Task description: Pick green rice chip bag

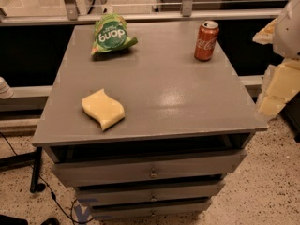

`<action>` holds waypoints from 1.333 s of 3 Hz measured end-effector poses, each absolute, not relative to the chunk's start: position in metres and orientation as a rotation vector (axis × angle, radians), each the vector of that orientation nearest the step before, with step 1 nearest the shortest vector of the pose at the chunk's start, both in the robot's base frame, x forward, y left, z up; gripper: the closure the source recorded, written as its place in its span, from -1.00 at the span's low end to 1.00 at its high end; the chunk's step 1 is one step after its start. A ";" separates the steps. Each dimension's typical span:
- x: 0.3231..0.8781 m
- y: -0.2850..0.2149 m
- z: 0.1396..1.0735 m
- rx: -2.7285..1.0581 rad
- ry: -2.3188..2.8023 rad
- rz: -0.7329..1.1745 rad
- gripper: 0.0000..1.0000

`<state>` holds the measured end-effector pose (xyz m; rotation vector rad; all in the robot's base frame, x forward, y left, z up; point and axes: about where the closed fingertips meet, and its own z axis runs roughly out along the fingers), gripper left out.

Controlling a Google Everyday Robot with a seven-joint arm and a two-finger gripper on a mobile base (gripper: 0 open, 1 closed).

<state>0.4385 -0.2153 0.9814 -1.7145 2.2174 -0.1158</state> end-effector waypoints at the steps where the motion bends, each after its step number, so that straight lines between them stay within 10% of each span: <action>1: 0.439 -0.215 0.982 -1.713 2.214 -0.117 -1.00; 4: 0.577 -0.118 0.959 -1.579 1.952 0.132 -1.00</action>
Offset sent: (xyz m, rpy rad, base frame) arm 0.0741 0.0487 -0.0084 0.1871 -0.0903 0.0654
